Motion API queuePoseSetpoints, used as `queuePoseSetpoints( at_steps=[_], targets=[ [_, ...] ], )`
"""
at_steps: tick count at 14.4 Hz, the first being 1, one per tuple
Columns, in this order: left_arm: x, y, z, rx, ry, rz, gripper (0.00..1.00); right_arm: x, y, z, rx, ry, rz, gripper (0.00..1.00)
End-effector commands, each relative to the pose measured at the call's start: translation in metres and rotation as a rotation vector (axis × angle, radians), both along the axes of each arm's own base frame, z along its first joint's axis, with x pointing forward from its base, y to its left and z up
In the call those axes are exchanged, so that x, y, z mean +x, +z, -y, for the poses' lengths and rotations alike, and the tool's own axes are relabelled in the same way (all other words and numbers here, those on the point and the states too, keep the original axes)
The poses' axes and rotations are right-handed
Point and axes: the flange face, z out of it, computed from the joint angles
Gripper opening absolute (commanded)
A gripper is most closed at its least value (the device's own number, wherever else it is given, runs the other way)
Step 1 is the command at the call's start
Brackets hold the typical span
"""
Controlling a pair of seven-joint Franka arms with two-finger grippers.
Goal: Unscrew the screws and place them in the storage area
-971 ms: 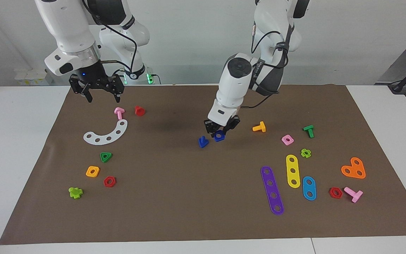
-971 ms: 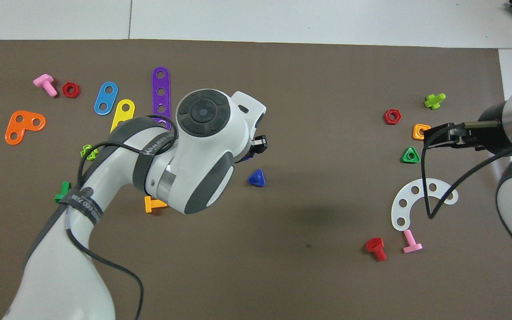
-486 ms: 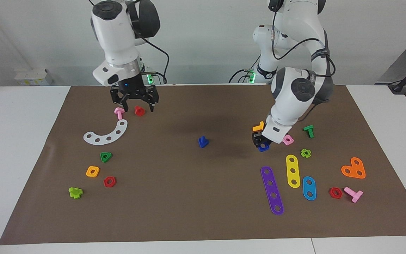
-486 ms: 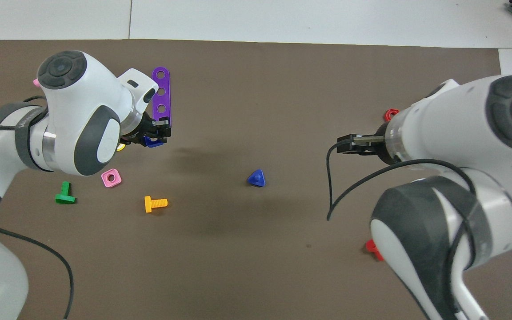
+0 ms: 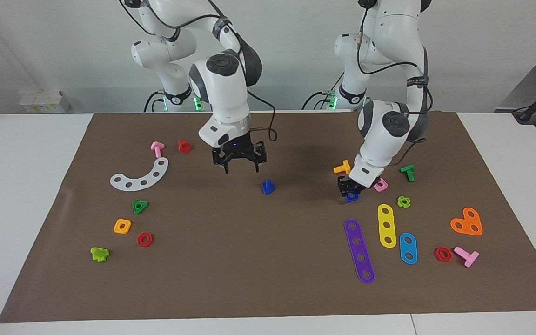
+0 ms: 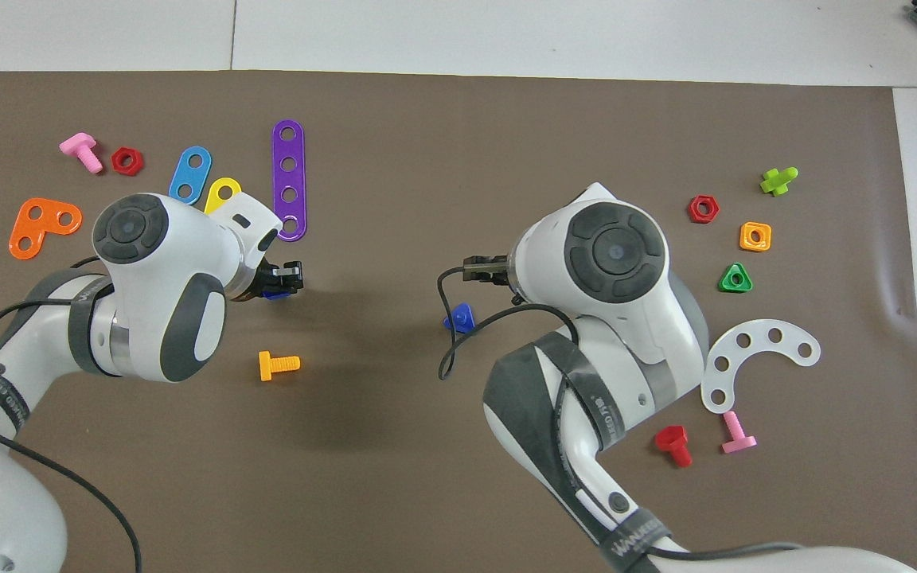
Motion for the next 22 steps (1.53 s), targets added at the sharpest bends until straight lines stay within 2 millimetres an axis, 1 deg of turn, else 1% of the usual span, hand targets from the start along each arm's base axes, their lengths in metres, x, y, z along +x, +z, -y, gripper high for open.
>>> queuePoseSetpoints(
  at_steps=[1, 2, 3, 4, 5, 6, 8, 9, 11, 13, 14, 15, 16, 17, 19, 20, 22],
  targets=[
    [-0.008, -0.003, -0.006, -0.006, -0.026, 0.038, 0.07, 0.000, -0.029, -0.027, 0.023, -0.018, 0.016, 0.96],
    [-0.007, -0.003, -0.007, -0.006, -0.026, 0.038, 0.47, 0.001, -0.033, -0.028, 0.025, -0.012, 0.020, 0.96],
    [-0.004, -0.001, -0.012, -0.007, -0.028, 0.042, 0.99, -0.002, -0.042, -0.031, 0.019, -0.012, 0.009, 0.94],
    [-0.002, 0.000, -0.012, -0.006, -0.045, 0.040, 1.00, -0.007, -0.056, -0.041, 0.008, 0.009, -0.006, 0.91],
    [0.001, 0.005, -0.013, -0.008, -0.056, 0.046, 1.00, -0.008, -0.066, -0.047, 0.006, 0.019, -0.001, 0.87],
    [0.006, 0.008, -0.019, -0.009, -0.046, 0.049, 1.00, -0.009, -0.077, -0.053, 0.007, 0.026, 0.006, 0.86],
    [0.016, 0.023, -0.027, -0.011, -0.032, 0.043, 1.00, -0.011, -0.092, -0.059, -0.009, 0.043, 0.000, 0.83],
    [0.023, 0.033, -0.041, -0.008, -0.016, 0.022, 1.00, -0.015, -0.097, -0.065, -0.023, 0.059, 0.000, 0.80],
    [0.028, 0.046, -0.066, -0.007, -0.053, -0.008, 1.00, -0.017, -0.100, -0.065, -0.030, 0.063, -0.002, 0.76],
    [0.029, 0.050, -0.102, 0.003, -0.098, -0.020, 1.00, -0.026, -0.111, -0.060, -0.045, 0.063, -0.025, 0.72],
    [0.028, 0.051, -0.116, 0.027, -0.136, -0.029, 1.00, -0.027, -0.113, -0.059, -0.048, 0.065, -0.029, 0.70],
    [0.027, 0.055, -0.131, 0.055, -0.172, -0.034, 1.00, -0.028, -0.113, -0.060, -0.048, 0.066, -0.029, 0.66],
    [0.025, 0.062, -0.148, 0.066, -0.189, -0.035, 1.00, -0.029, -0.114, -0.060, -0.050, 0.066, -0.032, 0.61],
    [0.022, 0.073, -0.163, 0.066, -0.202, -0.033, 1.00, -0.034, -0.115, -0.064, -0.052, 0.076, -0.035, 0.57],
    [0.013, 0.099, -0.180, 0.066, -0.199, -0.037, 1.00, -0.037, -0.117, -0.064, -0.055, 0.079, -0.039, 0.54],
    [0.010, 0.115, -0.185, 0.067, -0.192, -0.045, 1.00, -0.037, -0.117, -0.064, -0.055, 0.079, -0.039, 0.50],
    [0.010, 0.147, -0.185, 0.062, -0.191, -0.080, 1.00, -0.037, -0.117, -0.064, -0.055, 0.077, -0.039, 0.39]
  ],
)
